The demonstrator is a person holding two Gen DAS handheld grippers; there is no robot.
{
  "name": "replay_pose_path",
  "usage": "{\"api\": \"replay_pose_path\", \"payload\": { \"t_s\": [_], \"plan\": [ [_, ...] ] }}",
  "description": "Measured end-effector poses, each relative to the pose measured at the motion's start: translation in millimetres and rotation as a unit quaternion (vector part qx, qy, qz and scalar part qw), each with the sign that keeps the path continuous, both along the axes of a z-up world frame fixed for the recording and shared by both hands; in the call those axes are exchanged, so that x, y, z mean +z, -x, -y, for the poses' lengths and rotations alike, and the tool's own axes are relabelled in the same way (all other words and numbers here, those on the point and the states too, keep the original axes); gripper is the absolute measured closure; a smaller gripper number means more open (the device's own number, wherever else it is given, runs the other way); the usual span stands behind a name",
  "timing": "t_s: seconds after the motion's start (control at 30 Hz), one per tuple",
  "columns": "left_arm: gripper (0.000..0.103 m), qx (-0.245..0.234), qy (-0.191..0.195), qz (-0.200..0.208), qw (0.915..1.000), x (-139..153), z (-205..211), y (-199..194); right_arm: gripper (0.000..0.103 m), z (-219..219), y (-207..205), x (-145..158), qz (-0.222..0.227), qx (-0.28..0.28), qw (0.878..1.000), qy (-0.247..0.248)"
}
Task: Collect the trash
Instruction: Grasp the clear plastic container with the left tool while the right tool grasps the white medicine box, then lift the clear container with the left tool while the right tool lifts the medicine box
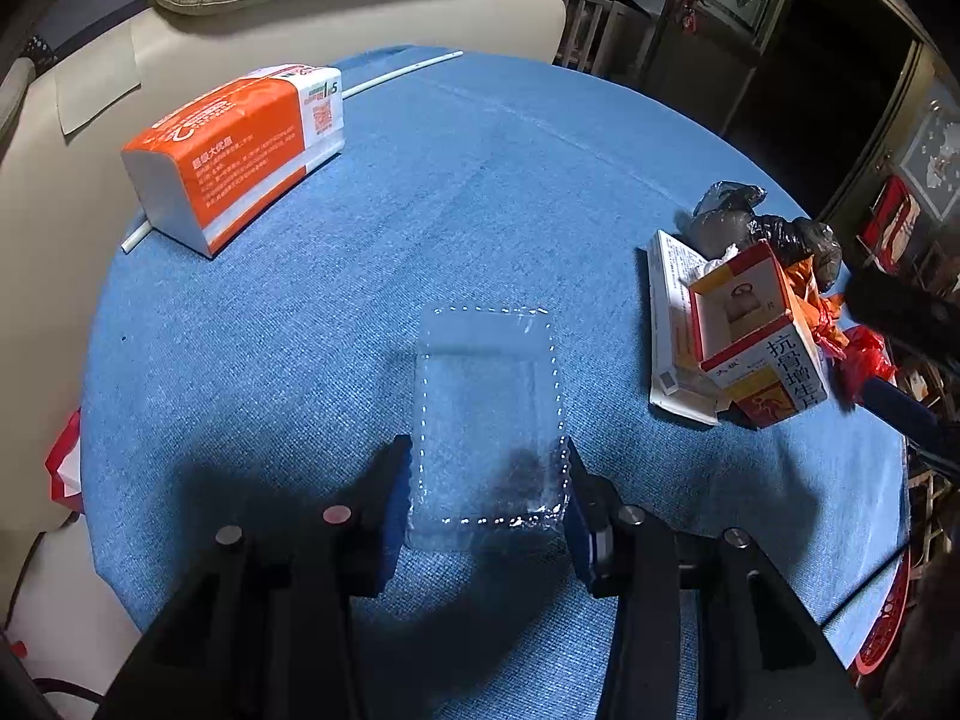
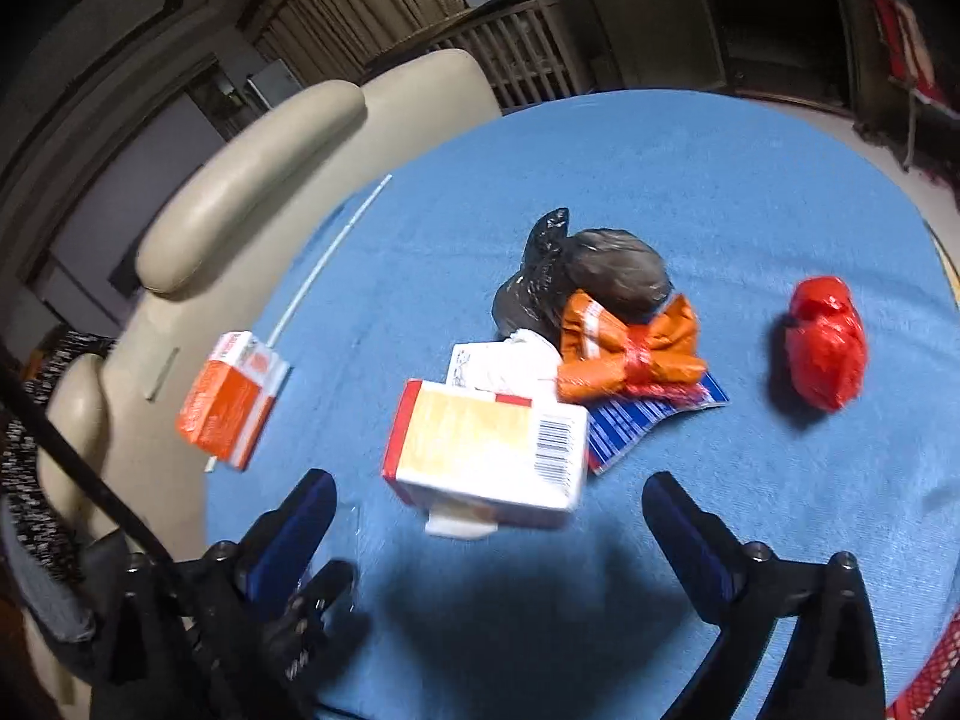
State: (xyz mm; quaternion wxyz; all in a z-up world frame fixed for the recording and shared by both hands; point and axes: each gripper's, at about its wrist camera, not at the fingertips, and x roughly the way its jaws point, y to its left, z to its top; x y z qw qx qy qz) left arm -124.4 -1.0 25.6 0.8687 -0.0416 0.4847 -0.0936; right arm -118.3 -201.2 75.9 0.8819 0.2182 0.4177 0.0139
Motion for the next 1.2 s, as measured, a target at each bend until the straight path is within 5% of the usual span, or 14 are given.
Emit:
{"api": "replay_pose_path", "payload": {
  "t_s": [0.27,0.37,0.43,0.8,1.2],
  "plan": [
    [0.056,-0.003,-0.003,0.001,1.0,0.1,1.0,0.6,0.0,-14.0,-33.4,-19.0,-0.037,0.0,0.999,0.007],
    [0.056,-0.002,-0.003,0.0,1.0,0.5,0.0,1.1,0.019,-10.2,-33.7,-28.2,-0.042,0.006,0.999,-0.007],
    [0.056,0.0,-0.006,0.0,1.0,1.0,0.1,1.8,0.019,-4.9,-30.0,-28.9,-0.041,0.01,0.999,-0.015],
    [0.056,0.002,-0.026,0.006,0.9996,8.2,6.3,12.4,0.019,15.5,27.2,1.0,0.008,0.016,1.0,0.008],
    [0.056,-0.026,-0.055,0.023,0.9979,23.1,29.1,27.1,0.019,58.3,94.2,-5.4,0.012,-0.011,1.0,-0.008]
  ]
}}
